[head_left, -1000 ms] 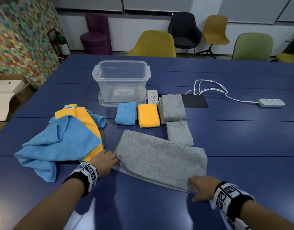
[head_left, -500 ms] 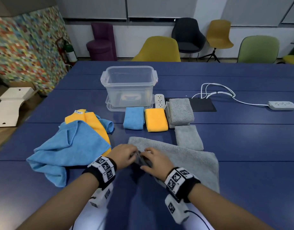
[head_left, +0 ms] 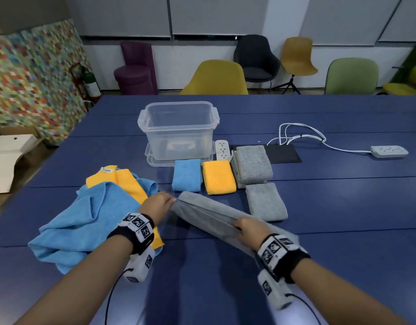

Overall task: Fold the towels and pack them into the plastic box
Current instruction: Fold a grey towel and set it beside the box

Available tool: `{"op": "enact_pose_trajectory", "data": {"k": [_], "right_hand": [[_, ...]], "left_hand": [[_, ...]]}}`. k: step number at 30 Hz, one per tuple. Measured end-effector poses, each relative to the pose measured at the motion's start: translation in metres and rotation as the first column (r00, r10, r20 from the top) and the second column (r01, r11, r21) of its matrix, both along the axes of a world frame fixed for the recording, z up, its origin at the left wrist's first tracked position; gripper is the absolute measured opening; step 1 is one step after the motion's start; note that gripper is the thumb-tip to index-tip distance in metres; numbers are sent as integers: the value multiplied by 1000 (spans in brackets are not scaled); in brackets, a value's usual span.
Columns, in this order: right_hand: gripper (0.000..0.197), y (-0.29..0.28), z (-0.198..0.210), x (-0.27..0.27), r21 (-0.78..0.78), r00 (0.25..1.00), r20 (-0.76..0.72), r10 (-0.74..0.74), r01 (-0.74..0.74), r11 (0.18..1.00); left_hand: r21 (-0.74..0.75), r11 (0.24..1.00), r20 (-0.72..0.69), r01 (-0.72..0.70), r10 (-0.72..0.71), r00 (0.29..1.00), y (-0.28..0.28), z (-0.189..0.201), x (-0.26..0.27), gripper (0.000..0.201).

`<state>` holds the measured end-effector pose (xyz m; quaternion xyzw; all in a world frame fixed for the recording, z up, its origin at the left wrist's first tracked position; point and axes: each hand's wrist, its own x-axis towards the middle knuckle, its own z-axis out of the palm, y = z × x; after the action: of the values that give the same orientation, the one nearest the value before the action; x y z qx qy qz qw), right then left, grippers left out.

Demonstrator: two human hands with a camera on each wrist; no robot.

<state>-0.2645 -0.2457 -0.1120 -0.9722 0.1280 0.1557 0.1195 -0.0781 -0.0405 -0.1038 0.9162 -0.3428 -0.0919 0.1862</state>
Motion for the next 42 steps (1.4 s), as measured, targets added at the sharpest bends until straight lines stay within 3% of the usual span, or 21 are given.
{"op": "enact_pose_trajectory", "data": {"k": [2, 4, 7, 12, 17, 19, 22, 25, 28, 32, 35, 38, 40, 42], "right_hand": [[14, -33, 15, -11, 28, 997, -73, -23, 25, 999], [19, -66, 32, -21, 63, 994, -75, -81, 86, 994], [25, -102, 59, -34, 86, 990, -42, -136, 139, 987], [13, -130, 81, -40, 165, 973, 98, -207, 189, 968], [18, -144, 90, -49, 133, 974, 128, -187, 170, 976], [5, -148, 96, -55, 154, 954, 199, -223, 194, 969], [17, -154, 108, -63, 159, 901, 324, -289, 249, 955], [23, -158, 123, -69, 167, 882, 370, -292, 246, 955], [19, -163, 146, -77, 202, 891, 385, -240, 172, 964], [17, -166, 185, -93, 309, 919, 348, -187, 75, 948], [14, -175, 199, -105, 319, 944, 291, -157, 59, 946], [7, -187, 186, -98, 208, 984, 158, -82, 48, 977], [17, -194, 154, -86, 145, 998, 44, -53, 46, 988], [18, -197, 113, -75, 99, 995, -24, -93, 95, 991]], "left_hand": [[-45, 996, -45, -80, 78, 996, 3, -2, 10, 33], [-72, 992, -70, -105, 100, 993, 3, -2, 14, 36], [-105, 987, -71, -119, 112, 991, -4, 1, 15, 37], [-244, 940, -120, -238, 214, 969, -21, 15, 6, 30], [-322, 928, -95, -187, 165, 982, -24, 30, -2, 25], [-350, 926, -53, -141, 131, 990, -22, 35, -4, 24], [-422, 898, 4, -120, 134, 991, -19, 48, -12, 22], [-533, 837, 46, -126, 178, 983, -18, 66, -23, 19], [-681, 717, 15, -146, 213, 977, -13, 91, -35, 14], [-792, 600, -17, -115, 167, 986, 6, 123, -55, 24], [-767, 640, -1, -54, 83, 997, 15, 138, -65, 16], [-641, 767, -13, 14, -30, 999, 18, 130, -57, 29], [-473, 875, 22, 105, -108, 994, 15, 110, -45, 48], [-202, 969, -3, 143, -146, 989, 5, 80, -30, 49]]}}
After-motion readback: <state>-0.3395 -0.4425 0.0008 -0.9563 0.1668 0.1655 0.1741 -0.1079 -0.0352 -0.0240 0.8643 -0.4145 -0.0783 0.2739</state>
